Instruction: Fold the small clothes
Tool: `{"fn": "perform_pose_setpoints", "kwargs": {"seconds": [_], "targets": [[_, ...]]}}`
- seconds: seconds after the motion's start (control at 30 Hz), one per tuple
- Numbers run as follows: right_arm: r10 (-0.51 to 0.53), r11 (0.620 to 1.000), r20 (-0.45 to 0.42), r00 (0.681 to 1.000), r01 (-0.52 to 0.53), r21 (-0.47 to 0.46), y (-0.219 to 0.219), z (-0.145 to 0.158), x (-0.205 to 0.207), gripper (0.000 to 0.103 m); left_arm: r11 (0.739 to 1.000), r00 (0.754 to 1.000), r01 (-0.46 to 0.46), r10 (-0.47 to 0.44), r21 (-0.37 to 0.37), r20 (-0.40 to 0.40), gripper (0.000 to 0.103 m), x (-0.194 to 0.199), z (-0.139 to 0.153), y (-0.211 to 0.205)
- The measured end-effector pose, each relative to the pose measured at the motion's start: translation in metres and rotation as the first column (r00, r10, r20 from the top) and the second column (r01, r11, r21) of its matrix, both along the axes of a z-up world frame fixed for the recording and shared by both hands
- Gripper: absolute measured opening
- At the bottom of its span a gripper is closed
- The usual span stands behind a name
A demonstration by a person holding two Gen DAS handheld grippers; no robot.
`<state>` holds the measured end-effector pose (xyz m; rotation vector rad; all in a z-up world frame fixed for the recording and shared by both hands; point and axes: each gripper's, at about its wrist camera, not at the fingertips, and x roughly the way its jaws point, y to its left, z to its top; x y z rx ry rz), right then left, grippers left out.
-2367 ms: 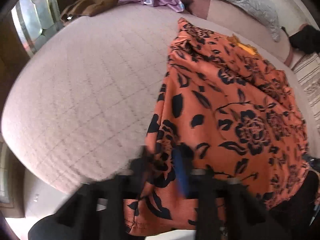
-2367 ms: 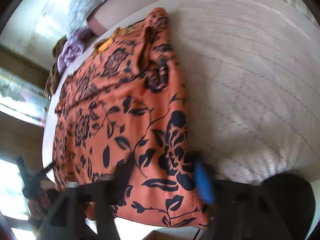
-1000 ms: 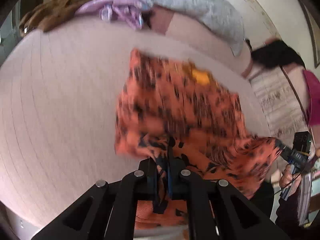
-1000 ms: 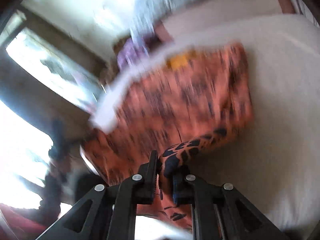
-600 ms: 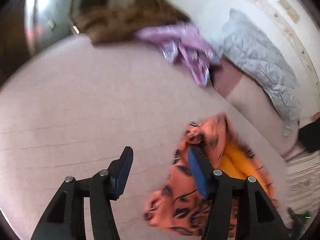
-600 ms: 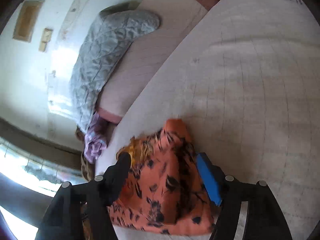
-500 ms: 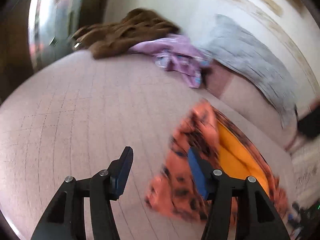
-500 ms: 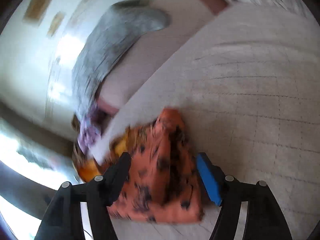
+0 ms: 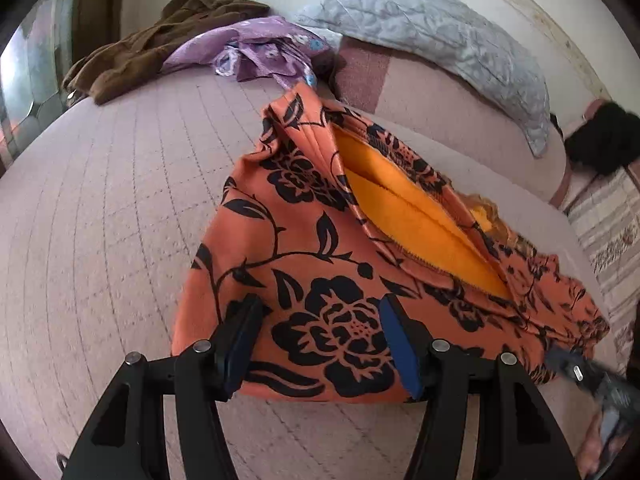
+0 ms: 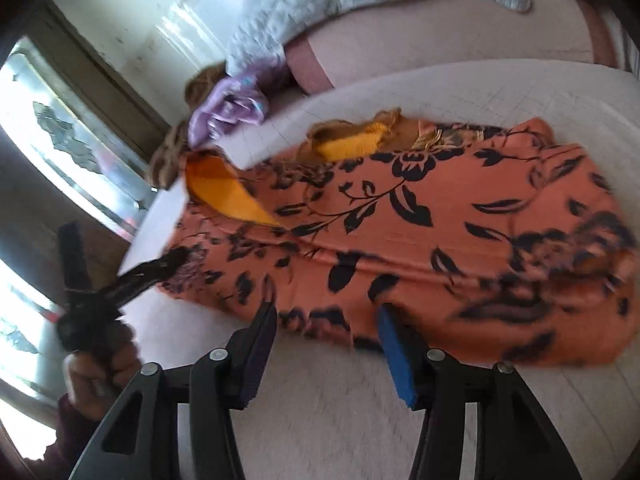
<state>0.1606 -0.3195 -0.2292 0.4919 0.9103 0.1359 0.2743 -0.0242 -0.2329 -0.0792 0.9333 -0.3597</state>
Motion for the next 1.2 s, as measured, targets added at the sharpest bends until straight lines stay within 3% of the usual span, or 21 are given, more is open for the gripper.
{"fn": "perform_pose_setpoints", "kwargs": {"seconds": [0.13, 0.17, 0.23, 0.3, 0.37, 0.43, 0.47, 0.53, 0.67, 0.73, 0.87, 0.97, 1.13, 1.2], "targets": [[-0.045, 0.996, -0.062, 0.997, 0.040, -0.082, -0.011, -0.009, 0.042, 0.050, 0.999, 1.000, 0.021, -0.022, 0.040, 0.018, 0.062, 0.002, -0.002, -0.009], [-0.074, 0.987, -0.043, 0.996, 0.067, -0.148, -0.016, -0.002, 0.059, 0.050, 0.998, 0.999, 0.026, -0.028, 0.051, 0.024, 0.062, 0.000, -0.003, -0.010], [-0.132, 0.973, 0.029, 0.991, 0.135, -0.189, -0.030, 0.014, 0.081, 0.050, 0.998, 0.999, 0.032, -0.034, 0.054, 0.028, 0.062, 0.001, -0.002, -0.010], [-0.272, 0.952, 0.145, 0.951, 0.287, -0.103, -0.057, 0.041, 0.094, 0.053, 0.999, 0.999, 0.029, -0.030, 0.031, 0.028, 0.062, 0.003, 0.000, -0.006], [-0.341, 0.936, 0.233, 0.910, 0.353, -0.008, -0.067, 0.060, 0.097, 0.055, 1.000, 1.000, 0.017, -0.017, 0.009, 0.026, 0.062, 0.011, 0.001, -0.004], [-0.318, 0.944, 0.271, 0.908, 0.329, 0.005, -0.061, 0.070, 0.093, 0.060, 1.000, 0.999, -0.006, 0.006, -0.008, 0.036, 0.062, 0.012, 0.005, 0.000], [-0.269, 0.959, 0.267, 0.926, 0.283, -0.014, -0.049, 0.070, 0.093, 0.060, 1.000, 0.999, -0.015, 0.015, -0.010, 0.043, 0.062, 0.010, 0.007, 0.001], [-0.145, 0.984, 0.227, 0.963, 0.164, -0.070, -0.020, 0.060, 0.091, 0.060, 0.999, 0.998, -0.033, 0.033, -0.004, 0.059, 0.062, 0.009, 0.010, 0.004], [0.030, 0.988, 0.123, 0.992, -0.011, -0.153, 0.034, 0.031, 0.104, 0.058, 0.999, 0.998, -0.039, 0.038, 0.017, 0.053, 0.062, 0.006, 0.008, 0.005], [0.062, 0.984, 0.086, 0.994, -0.047, -0.171, 0.051, 0.018, 0.117, 0.054, 0.999, 0.998, -0.033, 0.030, 0.043, 0.058, 0.062, 0.005, 0.007, 0.003], [0.047, 0.992, 0.008, 0.999, -0.045, -0.121, 0.068, -0.008, 0.169, 0.053, 0.996, 0.997, -0.026, 0.019, 0.090, 0.074, 0.062, 0.006, 0.003, -0.002], [-0.026, 0.985, -0.104, 0.994, 0.008, -0.172, 0.072, -0.030, 0.202, 0.052, 0.991, 0.996, -0.019, 0.007, 0.129, 0.091, 0.062, 0.005, 0.001, -0.006], [-0.083, 0.992, -0.012, 0.996, 0.081, -0.098, 0.048, -0.009, 0.172, 0.052, 0.991, 0.996, -0.022, 0.010, 0.130, 0.092, 0.062, 0.005, 0.002, -0.005], [-0.108, 0.985, 0.022, 0.994, 0.110, -0.133, 0.034, 0.002, 0.142, 0.052, 0.992, 0.996, -0.024, 0.013, 0.125, 0.091, 0.062, 0.005, 0.002, -0.004]]}}
